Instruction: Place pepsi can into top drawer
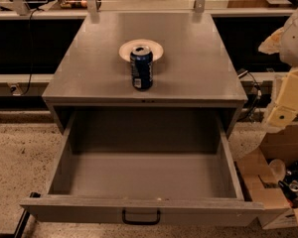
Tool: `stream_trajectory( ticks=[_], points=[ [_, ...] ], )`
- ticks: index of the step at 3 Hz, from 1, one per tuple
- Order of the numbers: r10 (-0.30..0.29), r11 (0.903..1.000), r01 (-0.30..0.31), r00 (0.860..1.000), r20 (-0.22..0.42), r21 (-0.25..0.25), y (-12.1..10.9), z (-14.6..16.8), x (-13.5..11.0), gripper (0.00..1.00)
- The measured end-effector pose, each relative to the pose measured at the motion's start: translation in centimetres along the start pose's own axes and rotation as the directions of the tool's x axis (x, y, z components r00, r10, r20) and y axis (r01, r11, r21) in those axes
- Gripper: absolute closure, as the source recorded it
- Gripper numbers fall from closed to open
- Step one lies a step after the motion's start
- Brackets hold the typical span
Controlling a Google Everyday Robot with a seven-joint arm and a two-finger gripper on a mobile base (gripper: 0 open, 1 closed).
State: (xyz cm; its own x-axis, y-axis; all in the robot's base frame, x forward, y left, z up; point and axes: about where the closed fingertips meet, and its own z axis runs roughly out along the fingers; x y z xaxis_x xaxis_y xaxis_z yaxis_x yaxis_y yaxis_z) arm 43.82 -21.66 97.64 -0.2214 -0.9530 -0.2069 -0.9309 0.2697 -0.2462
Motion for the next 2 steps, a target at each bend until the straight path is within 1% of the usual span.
stream_trajectory(
  ticks=[1, 2],
  points=[
    [0.000, 1.0000, 0.000, 1.000, 0.000, 0.000, 0.0, 0.0, 0.0, 0.00],
    [-0.040, 0.9991, 0.040, 0.999, 0.015, -0.011, -1.5, 1.0, -1.0, 0.00]
  ],
)
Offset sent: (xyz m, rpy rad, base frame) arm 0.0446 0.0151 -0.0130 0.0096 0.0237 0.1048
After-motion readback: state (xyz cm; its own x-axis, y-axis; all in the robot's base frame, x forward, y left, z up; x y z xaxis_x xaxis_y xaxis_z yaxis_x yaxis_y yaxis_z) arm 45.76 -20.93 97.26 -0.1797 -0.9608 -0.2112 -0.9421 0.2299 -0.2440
